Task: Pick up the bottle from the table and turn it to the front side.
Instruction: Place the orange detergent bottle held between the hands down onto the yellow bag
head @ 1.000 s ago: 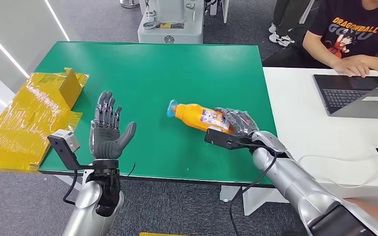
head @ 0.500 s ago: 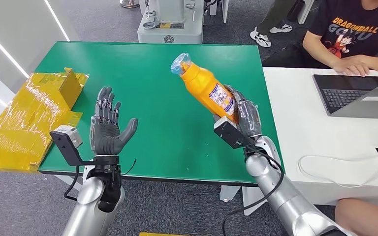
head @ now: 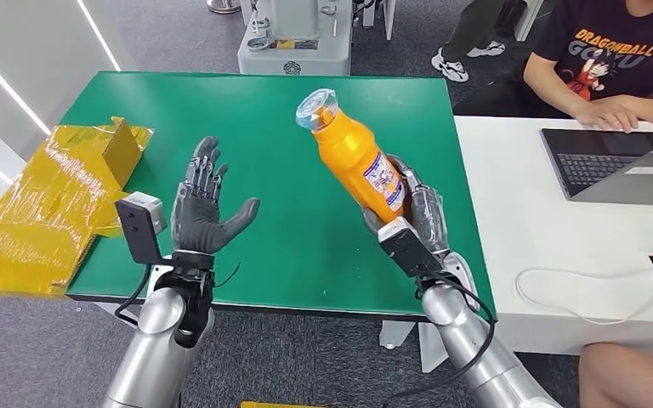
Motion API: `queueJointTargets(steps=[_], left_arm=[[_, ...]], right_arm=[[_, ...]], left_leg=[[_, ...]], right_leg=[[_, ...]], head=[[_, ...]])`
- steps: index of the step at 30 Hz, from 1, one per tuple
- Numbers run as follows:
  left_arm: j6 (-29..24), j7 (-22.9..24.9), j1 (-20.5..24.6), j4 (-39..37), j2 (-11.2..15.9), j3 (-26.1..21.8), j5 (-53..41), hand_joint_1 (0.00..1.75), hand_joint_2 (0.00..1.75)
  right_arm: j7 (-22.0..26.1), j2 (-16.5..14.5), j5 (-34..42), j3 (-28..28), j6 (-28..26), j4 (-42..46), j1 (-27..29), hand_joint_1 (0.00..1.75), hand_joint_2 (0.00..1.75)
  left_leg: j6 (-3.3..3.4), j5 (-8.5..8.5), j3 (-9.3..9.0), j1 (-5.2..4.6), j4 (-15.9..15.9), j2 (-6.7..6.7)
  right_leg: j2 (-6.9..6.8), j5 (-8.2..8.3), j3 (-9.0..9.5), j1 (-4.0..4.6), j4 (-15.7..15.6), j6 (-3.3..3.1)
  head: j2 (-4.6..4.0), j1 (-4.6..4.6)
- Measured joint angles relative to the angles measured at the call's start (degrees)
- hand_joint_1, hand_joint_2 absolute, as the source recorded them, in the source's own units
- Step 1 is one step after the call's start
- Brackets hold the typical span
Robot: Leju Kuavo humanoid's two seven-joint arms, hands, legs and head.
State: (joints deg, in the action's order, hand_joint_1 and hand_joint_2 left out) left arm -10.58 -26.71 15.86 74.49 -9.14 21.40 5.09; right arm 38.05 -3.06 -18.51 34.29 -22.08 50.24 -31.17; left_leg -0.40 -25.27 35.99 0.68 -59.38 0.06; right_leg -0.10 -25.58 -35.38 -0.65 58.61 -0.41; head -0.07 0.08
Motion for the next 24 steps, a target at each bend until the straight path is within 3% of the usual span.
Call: queueJointTargets(steps=[11,24], left_arm=[[15.24,5.92,10.87,-7.86,2.55,2.56,0.45,0.00,1.75],[19.60,10.07,16.96,-12.20,2.21,5.12,3.78,0.00,1.75]], right_arm=[[0.96,-0.04,1.53,0.10,8.72,3.40,0.86,1.75,1.75],[0.68,-0.34,0.46,0.17,10.63,2.85,-1.19,1.75,1.75]], left_leg=[[-0.01,0.02,0.00,0.00,-0.01,0.01],[-0.01,0.01,0.00,0.00,-0.01,0.00]], right_leg=[[0.01,0.02,0.00,0.00,0.03,-0.02],[0.01,0.01,0.00,-0.01,0.02,-0.02]], head=[[0.00,0.01],[0.00,0.01]])
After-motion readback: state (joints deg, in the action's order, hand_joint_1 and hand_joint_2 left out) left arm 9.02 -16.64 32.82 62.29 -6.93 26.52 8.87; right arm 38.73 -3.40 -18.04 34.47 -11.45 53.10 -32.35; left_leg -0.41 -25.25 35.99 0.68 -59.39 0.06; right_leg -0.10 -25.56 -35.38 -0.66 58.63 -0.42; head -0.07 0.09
